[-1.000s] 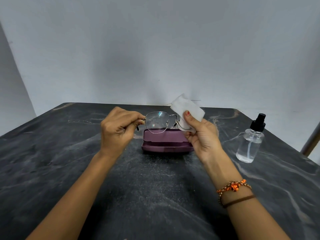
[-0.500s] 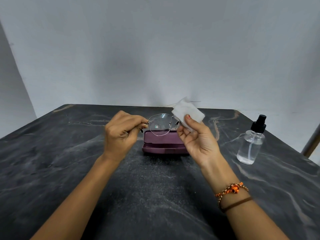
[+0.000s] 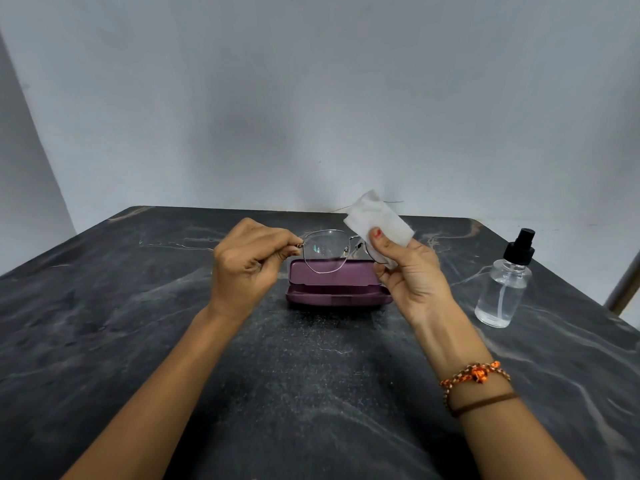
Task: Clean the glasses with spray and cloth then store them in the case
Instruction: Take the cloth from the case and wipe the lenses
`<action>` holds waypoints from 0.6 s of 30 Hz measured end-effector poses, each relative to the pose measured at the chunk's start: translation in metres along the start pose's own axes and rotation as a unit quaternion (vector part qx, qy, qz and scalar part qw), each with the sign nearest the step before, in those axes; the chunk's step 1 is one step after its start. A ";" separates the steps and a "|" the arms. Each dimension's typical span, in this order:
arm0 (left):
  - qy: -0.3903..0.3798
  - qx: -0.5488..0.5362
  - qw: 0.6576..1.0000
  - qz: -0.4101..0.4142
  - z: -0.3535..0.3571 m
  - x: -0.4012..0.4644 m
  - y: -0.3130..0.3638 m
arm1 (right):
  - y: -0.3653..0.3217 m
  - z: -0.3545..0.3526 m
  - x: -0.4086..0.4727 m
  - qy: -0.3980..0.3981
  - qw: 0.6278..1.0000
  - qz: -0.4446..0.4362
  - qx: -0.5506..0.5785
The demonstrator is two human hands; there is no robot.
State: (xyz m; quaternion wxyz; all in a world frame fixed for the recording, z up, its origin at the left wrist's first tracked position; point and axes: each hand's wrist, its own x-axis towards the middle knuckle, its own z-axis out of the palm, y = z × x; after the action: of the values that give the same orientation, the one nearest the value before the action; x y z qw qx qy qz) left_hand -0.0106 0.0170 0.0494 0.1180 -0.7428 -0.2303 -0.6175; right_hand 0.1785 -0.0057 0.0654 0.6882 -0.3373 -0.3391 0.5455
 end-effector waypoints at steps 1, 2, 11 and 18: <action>0.000 0.001 1.000 0.000 0.000 0.000 0.000 | 0.000 0.000 0.000 0.004 1.000 0.000 -0.005; 0.000 0.002 1.000 -0.001 0.000 0.000 0.000 | 0.000 0.000 0.000 0.008 1.000 0.002 -0.009; 0.014 0.007 1.000 -0.013 0.000 0.000 -0.001 | 0.006 0.004 0.001 -0.009 0.982 0.048 0.181; 0.003 0.003 1.000 -0.008 0.000 -0.003 -0.001 | 0.003 0.001 0.001 -0.037 0.998 0.014 0.053</action>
State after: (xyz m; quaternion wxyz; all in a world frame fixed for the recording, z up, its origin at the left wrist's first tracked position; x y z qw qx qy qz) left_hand -0.0113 0.0175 0.0465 0.1157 -0.7390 -0.2380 -0.6196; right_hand 0.1761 -0.0039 0.0641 0.6841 -0.2846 -0.3303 0.5848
